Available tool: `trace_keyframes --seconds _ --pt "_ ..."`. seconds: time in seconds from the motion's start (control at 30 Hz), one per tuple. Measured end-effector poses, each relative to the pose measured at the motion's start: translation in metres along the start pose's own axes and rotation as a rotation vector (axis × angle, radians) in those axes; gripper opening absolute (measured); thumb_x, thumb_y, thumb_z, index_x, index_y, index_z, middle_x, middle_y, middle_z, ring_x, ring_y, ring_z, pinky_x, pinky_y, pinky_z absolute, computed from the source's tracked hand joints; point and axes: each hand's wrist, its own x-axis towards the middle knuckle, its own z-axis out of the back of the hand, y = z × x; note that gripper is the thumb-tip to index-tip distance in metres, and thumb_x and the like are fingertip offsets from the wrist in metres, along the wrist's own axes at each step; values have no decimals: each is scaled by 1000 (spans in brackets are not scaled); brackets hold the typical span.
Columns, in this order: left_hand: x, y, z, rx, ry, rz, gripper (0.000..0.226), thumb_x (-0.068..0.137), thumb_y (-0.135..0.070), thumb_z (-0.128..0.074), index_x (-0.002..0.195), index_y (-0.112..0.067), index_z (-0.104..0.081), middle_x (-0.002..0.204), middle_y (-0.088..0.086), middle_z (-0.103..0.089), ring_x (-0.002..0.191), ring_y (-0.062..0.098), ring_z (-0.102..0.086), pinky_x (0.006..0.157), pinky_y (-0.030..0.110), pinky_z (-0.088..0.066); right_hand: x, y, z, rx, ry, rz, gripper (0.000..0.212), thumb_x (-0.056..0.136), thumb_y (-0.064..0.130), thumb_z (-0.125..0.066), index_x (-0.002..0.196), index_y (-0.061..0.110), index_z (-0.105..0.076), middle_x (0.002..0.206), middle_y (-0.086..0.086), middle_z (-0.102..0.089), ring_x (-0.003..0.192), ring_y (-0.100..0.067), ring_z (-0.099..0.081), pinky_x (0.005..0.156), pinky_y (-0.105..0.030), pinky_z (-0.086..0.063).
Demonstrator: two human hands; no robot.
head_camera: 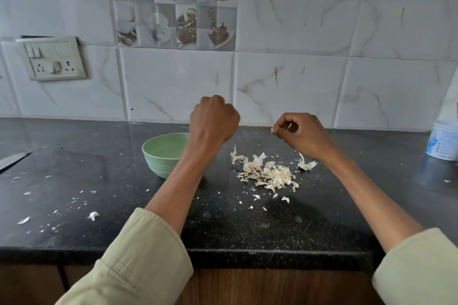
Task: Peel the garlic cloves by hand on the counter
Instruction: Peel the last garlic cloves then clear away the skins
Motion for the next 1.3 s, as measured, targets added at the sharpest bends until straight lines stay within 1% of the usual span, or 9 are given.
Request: trace_keyframes --seconds 0.17,0.37,0.57,0.7,0.8,0.87,1.03,1.13,1.3 --pt "5 24 19 109 52 291 12 81 -10 -48 70 -6 -50 74 9 -51 69 32 -49 77 38 -36 -1 1 0 -5 116 -39 10 95 31 -77 87 25 -76 84 11 -76 76 -6 -69 72 -27 -56" --pt "4 30 13 173 160 332 22 80 -18 -43 82 -7 -63 86 11 -66 90 35 -59 98 45 -42 -4 1 2 -43 297 -38 15 85 46 -70 80 33 -77 78 6 -76 81 -24 -74 91 -55 -59" --pt "-1 9 -2 127 35 22 16 80 -10 -45 68 -5 -54 67 9 -55 57 30 -46 58 36 -38 -4 -8 2 -60 427 17 33 72 62 -84 94 40 -72 92 9 -77 84 -16 -72 89 -52 -59" --pt "-13 -1 -29 -69 259 -245 28 89 -17 -43 86 -17 -70 85 2 -73 73 27 -67 70 42 -59 -3 -10 7 9 487 -11 21 82 32 -90 97 25 -77 96 5 -79 91 -22 -74 95 -50 -58" --pt "-21 -1 -51 -103 393 -303 17 96 -20 -53 94 -18 -70 92 -1 -73 85 23 -67 79 45 -59 -3 -9 8 -33 542 -4 5 96 26 -77 97 24 -82 89 8 -80 83 -21 -73 79 -29 -54" --pt "-21 4 -62 -94 421 -310 16 97 -21 -55 94 -15 -69 91 0 -72 86 23 -67 80 47 -58 -4 -8 6 -21 532 -34 16 102 24 -70 91 19 -81 83 8 -80 78 -13 -74 72 -21 -52" --pt "-17 12 -72 -109 412 -226 21 100 -22 -55 93 -8 -70 89 5 -73 84 27 -68 80 47 -58 -4 -11 -5 -85 477 11 24 92 39 -81 79 20 -72 76 1 -74 68 -15 -66 72 -38 -54" --pt "-14 15 -74 -153 427 -138 24 99 -18 -55 93 -4 -74 86 10 -75 86 30 -69 79 42 -55 -7 -5 -12 -63 533 49 28 85 26 -89 90 20 -62 85 3 -67 67 3 -55 66 -18 -47" --pt "-13 21 -73 -157 468 -57 29 99 -11 -50 97 2 -76 93 18 -75 85 30 -66 74 38 -49 -5 -5 -29 -78 472 81 13 90 17 -80 100 24 -75 96 3 -73 83 -9 -66 77 -36 -55"
